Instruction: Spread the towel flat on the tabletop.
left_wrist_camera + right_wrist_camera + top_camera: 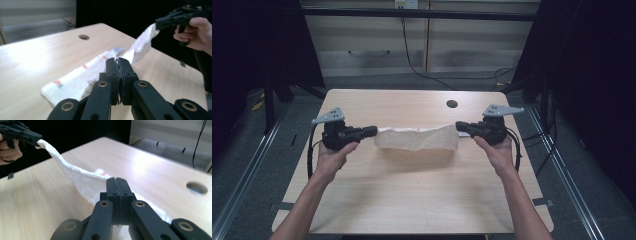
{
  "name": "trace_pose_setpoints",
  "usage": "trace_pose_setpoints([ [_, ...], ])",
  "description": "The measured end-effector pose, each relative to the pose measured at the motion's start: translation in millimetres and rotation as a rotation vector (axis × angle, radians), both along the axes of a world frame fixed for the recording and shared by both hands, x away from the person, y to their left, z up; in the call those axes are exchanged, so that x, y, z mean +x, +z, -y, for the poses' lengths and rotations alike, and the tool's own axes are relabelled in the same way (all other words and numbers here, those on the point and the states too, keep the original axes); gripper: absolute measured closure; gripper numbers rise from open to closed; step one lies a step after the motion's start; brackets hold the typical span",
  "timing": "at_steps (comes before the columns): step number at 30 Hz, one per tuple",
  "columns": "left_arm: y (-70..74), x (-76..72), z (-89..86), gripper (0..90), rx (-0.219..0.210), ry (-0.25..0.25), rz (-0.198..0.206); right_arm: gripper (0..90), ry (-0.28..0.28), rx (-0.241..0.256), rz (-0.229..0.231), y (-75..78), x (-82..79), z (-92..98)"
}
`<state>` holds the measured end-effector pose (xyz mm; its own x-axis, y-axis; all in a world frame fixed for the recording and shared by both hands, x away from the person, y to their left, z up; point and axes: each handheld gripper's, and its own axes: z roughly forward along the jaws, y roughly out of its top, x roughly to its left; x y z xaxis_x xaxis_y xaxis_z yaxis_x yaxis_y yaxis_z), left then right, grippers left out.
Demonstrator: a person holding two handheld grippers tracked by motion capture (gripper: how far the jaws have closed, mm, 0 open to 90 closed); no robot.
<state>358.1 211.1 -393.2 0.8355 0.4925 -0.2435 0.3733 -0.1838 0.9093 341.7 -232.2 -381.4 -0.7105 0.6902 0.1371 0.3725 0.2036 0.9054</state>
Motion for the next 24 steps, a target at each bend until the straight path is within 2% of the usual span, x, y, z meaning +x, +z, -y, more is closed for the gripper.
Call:
trace_pose_setpoints([
  [2, -7.4, -9.6, 1.0, 88.1, 0.012, -0.009, -0.001, 90.0, -0.002, -0.001, -0.016, -9.7, -9.6, 4.9],
  [7, -29.6, -30.3, 2.2, 88.1, 0.026, -0.037, -0.040, 90.0, 0.001, -0.013, -0.048, -35.3, -36.4, 11.0],
  [9, -36.6, -35.7, 2.7, 88.1, 0.046, -0.046, -0.053, 90.0, 0.011, 0.004, -0.068, -44.8, -46.4, 12.5],
  [11, -42.3, -40.7, 3.4, 88.0, 0.064, -0.052, -0.060, 90.0, 0.015, -0.014, -0.081, -52.0, -55.7, 12.3],
  [14, -51.9, -48.4, 2.7, 88.0, 0.055, -0.064, -0.086, 90.0, 0.027, -0.033, -0.101, -59.8, -68.0, 11.5],
  [18, -67.8, -58.9, 1.2, 88.0, 0.098, -0.076, -0.114, 90.0, 0.038, -0.031, -0.125, -69.0, -77.9, 11.1],
  [19, -72.1, -60.7, -0.3, 88.0, 0.116, -0.071, -0.120, 90.0, 0.023, -0.053, -0.104, -70.7, -82.1, 9.3],
  [20, -75.8, -62.1, -2.0, 88.0, 0.114, -0.070, -0.133, 90.0, 0.024, -0.049, -0.094, -72.6, -85.9, 8.0],
  [24, -77.8, -70.2, -6.3, 88.0, 0.133, -0.070, -0.135, 90.0, 0.046, -0.055, -0.115, -79.5, -99.1, 0.5],
])
